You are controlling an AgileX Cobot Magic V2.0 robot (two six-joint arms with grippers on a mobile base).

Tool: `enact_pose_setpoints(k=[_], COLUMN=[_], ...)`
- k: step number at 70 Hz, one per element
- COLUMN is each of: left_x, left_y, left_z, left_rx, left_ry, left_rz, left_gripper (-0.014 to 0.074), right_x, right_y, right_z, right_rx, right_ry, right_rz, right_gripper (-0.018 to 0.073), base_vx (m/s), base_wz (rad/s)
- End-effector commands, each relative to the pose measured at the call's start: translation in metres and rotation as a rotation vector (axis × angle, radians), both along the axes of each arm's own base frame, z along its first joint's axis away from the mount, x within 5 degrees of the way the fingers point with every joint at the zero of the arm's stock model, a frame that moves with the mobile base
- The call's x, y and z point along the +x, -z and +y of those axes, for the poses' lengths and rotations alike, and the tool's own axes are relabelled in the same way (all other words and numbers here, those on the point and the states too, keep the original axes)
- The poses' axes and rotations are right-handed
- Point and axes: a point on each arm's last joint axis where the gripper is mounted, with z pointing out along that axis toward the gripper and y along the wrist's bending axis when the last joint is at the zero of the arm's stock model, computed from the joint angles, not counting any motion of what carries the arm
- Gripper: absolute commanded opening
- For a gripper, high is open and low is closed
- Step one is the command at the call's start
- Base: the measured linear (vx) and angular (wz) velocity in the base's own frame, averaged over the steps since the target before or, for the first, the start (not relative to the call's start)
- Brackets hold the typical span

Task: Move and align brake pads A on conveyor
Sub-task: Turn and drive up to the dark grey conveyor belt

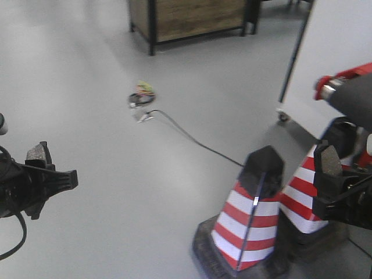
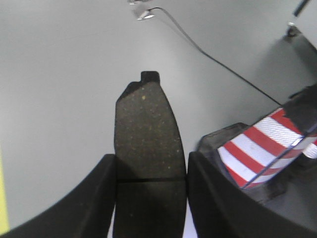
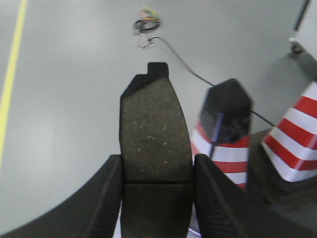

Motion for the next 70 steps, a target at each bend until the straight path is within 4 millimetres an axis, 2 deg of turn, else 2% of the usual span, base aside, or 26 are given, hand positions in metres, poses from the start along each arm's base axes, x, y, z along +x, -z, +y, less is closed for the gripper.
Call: enact_pose_setpoints(k=[1, 70], left_x=[0.0018, 0.0017], left_y=[-0.0141, -0.0141], left_z=[-0.0021, -0.002], left_rx=[-0.011, -0.01], left_ry=[0.035, 0.035], left_rz=[-0.076, -0.076], left_gripper=[0.0216, 0.0216], right_x=[0.0044, 0.0044], right_y=[-0.0185, -0.0185], right_z=[0.0019, 0.002], right_rx=[0.023, 0.023], right_ry=[-0.019, -0.019], right_rz=[-0.123, -0.123], right_gripper=[0.0036, 0.0036], base_vx=[0.19, 0.19], base_wz=[-0.71, -0.68])
